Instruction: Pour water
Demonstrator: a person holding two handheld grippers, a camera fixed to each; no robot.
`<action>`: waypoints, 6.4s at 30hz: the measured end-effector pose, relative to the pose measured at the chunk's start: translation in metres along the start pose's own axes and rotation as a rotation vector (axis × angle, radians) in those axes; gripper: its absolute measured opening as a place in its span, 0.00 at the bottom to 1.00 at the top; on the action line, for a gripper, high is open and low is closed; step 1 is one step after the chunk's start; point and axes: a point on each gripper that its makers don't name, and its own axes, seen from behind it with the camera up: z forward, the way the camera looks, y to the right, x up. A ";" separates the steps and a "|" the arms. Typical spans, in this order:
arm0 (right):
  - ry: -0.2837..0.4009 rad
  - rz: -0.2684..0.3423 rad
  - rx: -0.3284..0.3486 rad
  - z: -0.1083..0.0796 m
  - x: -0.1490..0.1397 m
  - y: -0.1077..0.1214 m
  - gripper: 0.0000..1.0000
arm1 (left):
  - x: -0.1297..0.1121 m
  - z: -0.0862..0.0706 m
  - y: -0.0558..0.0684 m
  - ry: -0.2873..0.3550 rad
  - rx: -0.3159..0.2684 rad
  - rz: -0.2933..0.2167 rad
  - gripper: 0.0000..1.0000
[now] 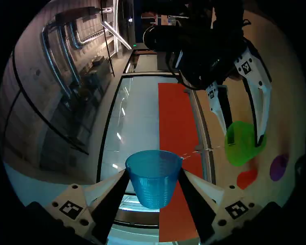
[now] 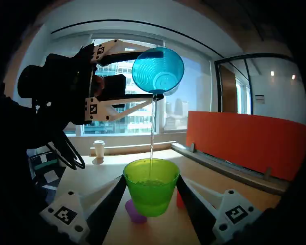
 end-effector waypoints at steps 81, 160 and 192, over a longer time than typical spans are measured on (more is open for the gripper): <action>0.049 -0.008 -0.029 -0.010 0.013 0.002 0.90 | -0.027 -0.001 -0.026 0.098 -0.041 -1.326 0.85; 0.023 0.027 -0.198 -0.085 0.030 0.053 0.90 | -0.129 -0.059 0.067 -0.164 -0.051 -1.494 0.85; -0.167 0.047 -0.156 -0.093 -0.031 0.043 0.91 | -0.134 -0.085 0.199 -0.381 -0.317 -1.387 0.85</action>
